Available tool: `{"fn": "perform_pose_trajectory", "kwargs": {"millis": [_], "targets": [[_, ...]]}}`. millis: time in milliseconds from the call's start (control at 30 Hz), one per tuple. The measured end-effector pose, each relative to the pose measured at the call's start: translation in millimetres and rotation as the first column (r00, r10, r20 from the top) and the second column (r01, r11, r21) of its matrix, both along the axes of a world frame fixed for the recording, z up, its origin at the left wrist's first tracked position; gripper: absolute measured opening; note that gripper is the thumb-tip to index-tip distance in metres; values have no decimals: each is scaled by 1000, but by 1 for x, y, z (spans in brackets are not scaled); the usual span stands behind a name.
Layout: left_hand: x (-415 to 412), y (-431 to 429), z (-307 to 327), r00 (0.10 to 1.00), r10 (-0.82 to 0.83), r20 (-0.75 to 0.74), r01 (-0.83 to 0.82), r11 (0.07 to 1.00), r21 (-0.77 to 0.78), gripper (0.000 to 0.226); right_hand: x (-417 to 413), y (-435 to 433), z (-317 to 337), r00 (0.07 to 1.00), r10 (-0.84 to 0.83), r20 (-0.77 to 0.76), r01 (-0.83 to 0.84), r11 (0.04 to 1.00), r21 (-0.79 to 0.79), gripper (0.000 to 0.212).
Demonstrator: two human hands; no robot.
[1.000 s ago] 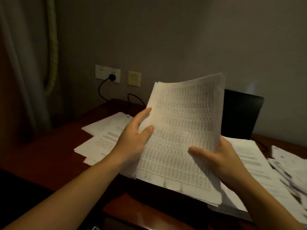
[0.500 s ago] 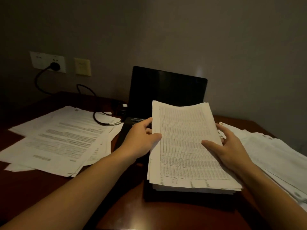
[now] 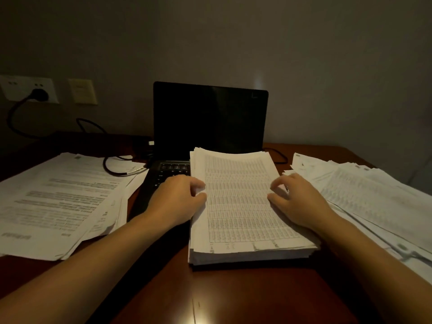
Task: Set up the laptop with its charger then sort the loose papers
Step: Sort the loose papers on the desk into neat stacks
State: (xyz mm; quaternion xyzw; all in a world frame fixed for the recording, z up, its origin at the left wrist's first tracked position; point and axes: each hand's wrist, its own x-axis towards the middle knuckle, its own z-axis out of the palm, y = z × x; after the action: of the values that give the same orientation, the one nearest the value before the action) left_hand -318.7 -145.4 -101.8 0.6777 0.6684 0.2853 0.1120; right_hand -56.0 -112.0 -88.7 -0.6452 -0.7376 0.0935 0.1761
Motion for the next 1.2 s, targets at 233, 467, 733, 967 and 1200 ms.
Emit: {"fn": "perform_pose_trajectory", "kwargs": {"millis": [233,467,733,967,1200], "targets": [[3,-1,-4,974,28,-226,-15,998,63,29,-2,2,-4,992,29,124,-21,997,-73,38],[-14,-12,-15,976,-5,-216,39,987,155,39,-25,-15,6,980,186,73,-189,981,46,43],[-91,-39,-14,951,40,-307,-10,995,102,49,-101,-27,12,917,395,47,-398,906,145,20],[-203,-62,-14,896,172,-408,-244,961,-131,57,-197,-41,14,833,553,34,-553,825,119,19],[-238,-105,-18,897,173,-406,-326,880,-345,67,-274,-53,2,775,631,-27,-631,773,-59,19]]}}
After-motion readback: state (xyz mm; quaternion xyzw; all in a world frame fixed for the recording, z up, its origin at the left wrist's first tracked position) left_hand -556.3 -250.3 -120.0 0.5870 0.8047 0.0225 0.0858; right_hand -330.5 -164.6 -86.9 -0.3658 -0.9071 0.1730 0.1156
